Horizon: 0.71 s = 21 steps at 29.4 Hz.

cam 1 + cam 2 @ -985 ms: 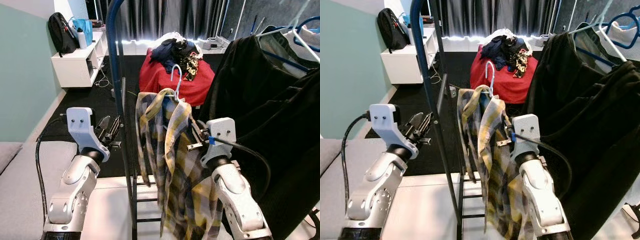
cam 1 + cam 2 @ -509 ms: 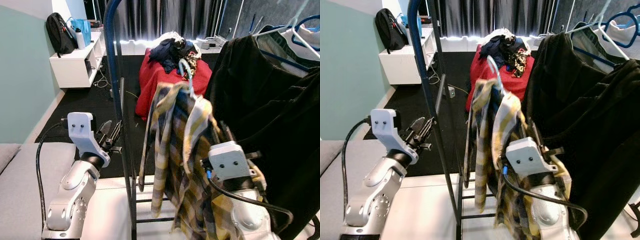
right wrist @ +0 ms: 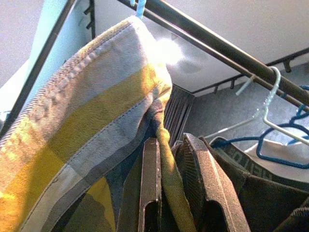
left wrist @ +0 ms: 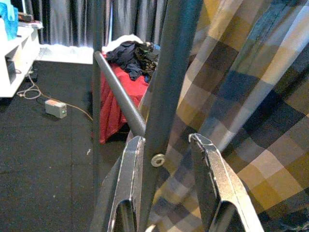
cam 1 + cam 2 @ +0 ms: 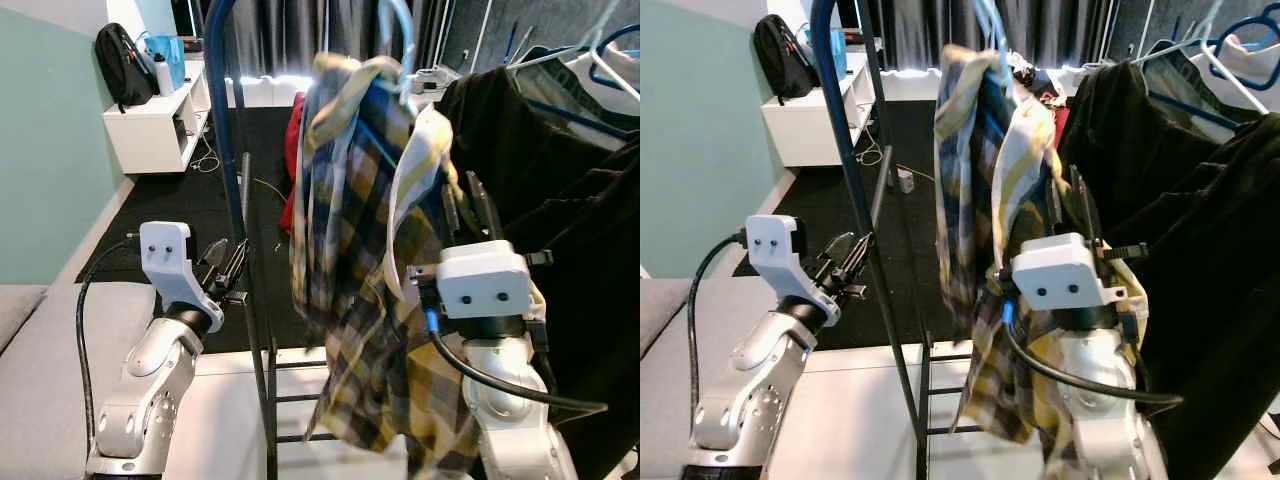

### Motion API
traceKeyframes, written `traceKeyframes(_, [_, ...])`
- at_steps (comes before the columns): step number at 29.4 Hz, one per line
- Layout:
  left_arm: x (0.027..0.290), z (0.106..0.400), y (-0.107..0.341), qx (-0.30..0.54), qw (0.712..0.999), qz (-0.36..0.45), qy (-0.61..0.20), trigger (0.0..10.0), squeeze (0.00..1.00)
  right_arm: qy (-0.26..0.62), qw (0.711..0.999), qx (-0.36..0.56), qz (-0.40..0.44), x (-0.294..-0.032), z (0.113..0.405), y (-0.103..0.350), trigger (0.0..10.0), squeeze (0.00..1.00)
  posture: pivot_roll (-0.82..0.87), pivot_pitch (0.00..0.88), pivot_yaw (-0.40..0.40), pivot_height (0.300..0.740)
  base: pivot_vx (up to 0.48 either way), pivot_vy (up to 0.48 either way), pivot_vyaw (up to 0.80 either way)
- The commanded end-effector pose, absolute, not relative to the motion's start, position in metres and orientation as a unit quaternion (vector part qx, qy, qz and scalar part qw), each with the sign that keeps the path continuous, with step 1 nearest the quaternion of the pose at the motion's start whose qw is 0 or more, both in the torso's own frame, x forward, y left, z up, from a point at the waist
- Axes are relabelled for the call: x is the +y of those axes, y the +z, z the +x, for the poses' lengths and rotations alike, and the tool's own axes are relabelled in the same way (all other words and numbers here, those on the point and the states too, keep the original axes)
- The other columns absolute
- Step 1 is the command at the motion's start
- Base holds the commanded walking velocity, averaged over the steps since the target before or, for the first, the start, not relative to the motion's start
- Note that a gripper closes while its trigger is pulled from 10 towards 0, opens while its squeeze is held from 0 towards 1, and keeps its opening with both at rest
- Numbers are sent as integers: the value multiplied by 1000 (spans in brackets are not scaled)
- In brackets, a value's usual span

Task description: Hang hanger

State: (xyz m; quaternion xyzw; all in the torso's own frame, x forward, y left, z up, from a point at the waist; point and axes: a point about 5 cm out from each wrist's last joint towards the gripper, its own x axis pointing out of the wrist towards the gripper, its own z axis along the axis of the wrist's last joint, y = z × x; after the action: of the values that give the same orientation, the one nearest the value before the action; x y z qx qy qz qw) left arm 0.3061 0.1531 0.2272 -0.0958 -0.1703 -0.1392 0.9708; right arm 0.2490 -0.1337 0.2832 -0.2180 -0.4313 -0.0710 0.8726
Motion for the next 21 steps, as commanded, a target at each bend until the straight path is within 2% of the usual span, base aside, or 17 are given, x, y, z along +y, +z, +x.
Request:
traceKeyframes(1, [154, 304, 232, -178, 970, -78, -143, 10000, 0, -86, 854, -474, -194, -135, 238, 298, 10000, 0, -13, 166, 33, 740, 0, 0, 0])
traceKeyframes(6, [152, 302, 239, -195, 966, -65, -154, 10000, 0, -100, 845, -491, -187, -138, 242, 312, 10000, 0, -11, 165, 33, 740, 0, 0, 0])
traceKeyframes(10, [148, 296, 252, -240, 951, -76, -181, 10000, 0, -100, 844, -492, -187, -142, 248, 317, 10000, 0, -13, 167, 26, 740, 0, 0, 0])
traceKeyframes(11, [143, 289, 261, -262, 939, -80, -208, 10000, 0, -96, 844, -492, -188, -143, 251, 318, 10000, 0, -6, 168, 21, 740, 0, 0, 0])
traceKeyframes(17, [134, 278, 272, -277, 918, -87, -269, 10000, 0, -87, 840, -501, -189, -145, 255, 323, 10000, 0, -4, 163, 14, 740, 0, 0, 0])
traceKeyframes(18, [127, 270, 276, -277, 900, -108, -318, 10000, 0, -84, 840, -503, -186, -145, 258, 325, 10000, 0, -3, 161, 12, 740, 0, 0, 0])
traceKeyframes(19, [124, 267, 278, -278, 894, -113, -333, 10000, 0, -83, 840, -503, -185, -146, 260, 326, 10000, 0, -3, 161, 12, 740, 0, 0, 0])
traceKeyframes(21, [123, 266, 279, -279, 891, -114, -339, 10000, 0, -82, 840, -503, -184, -146, 261, 326, 10000, 0, -3, 161, 12, 740, 0, 0, 0])
